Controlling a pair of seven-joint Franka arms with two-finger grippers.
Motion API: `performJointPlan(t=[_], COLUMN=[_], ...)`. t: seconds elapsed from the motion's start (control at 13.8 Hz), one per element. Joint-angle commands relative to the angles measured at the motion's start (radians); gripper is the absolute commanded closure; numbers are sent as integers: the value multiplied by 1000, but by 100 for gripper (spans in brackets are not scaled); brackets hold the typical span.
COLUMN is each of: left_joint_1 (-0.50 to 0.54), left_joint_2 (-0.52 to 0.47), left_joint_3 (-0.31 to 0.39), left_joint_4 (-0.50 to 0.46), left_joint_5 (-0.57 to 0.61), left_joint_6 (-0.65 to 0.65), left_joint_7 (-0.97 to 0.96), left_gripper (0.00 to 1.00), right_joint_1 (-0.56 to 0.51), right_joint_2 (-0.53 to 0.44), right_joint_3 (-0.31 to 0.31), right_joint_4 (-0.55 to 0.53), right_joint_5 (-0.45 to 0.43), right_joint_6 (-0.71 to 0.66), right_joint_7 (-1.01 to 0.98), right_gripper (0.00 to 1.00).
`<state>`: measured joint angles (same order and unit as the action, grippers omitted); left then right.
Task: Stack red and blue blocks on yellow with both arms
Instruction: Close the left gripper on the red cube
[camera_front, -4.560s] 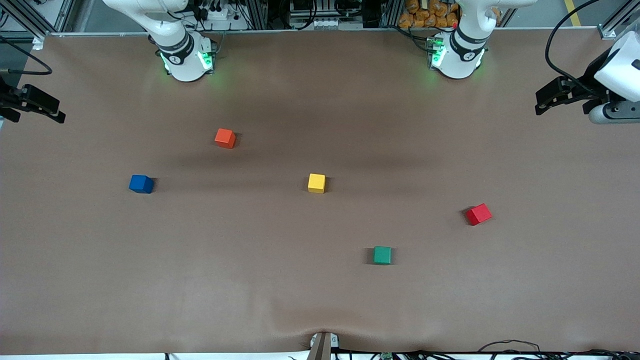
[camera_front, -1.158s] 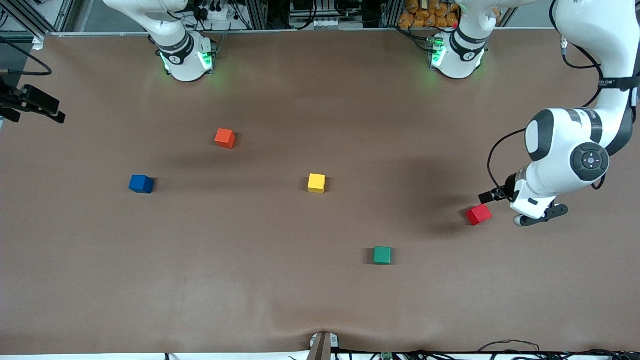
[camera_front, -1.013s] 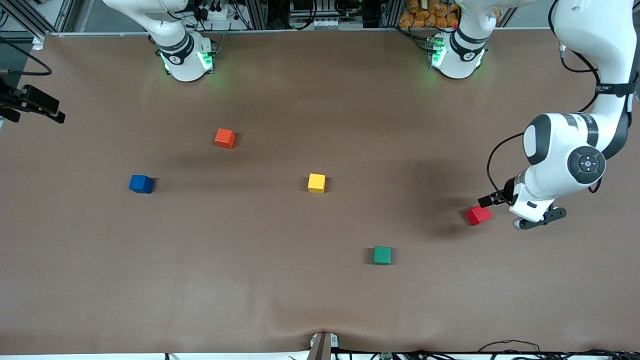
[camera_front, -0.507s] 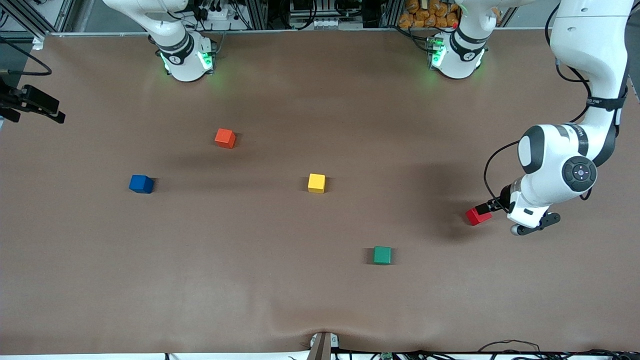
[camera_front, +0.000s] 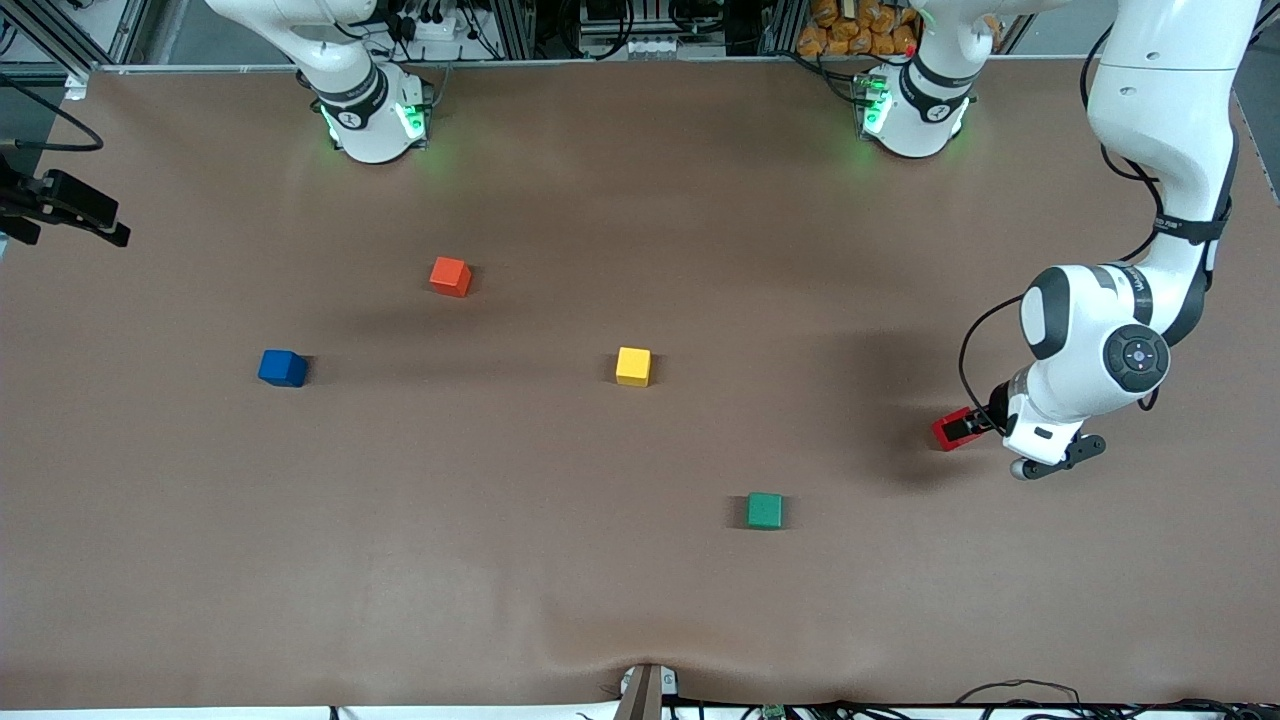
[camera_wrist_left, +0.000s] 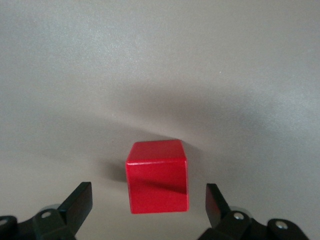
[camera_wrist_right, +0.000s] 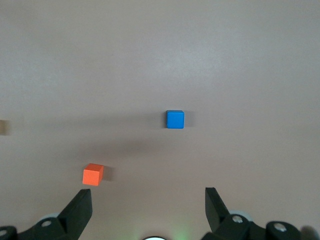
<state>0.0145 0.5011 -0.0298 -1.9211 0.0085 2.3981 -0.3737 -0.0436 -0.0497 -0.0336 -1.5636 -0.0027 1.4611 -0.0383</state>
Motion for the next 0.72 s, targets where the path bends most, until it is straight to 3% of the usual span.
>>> performJointPlan(t=[0.0,0.29,0.65], left_joint_1=[4,5,4], left_joint_2=[26,31,48], left_joint_3=[-4,-2,-2], left_joint_4=[11,10,10], left_joint_5=[-15,-15,-13], left_joint_6=[30,41,50], left_joint_7=[-8,-10,-8], left_gripper=[0,0,18], right_joint_1=[-7,-9,-9], right_joint_2=[-22,-22,-22], right_joint_3=[1,1,1], right_joint_4=[-18,-18,-18], right_joint_5=[15,15,15], right_joint_6=[-2,-2,-2], right_joint_7=[11,11,11], right_gripper=[0,0,0])
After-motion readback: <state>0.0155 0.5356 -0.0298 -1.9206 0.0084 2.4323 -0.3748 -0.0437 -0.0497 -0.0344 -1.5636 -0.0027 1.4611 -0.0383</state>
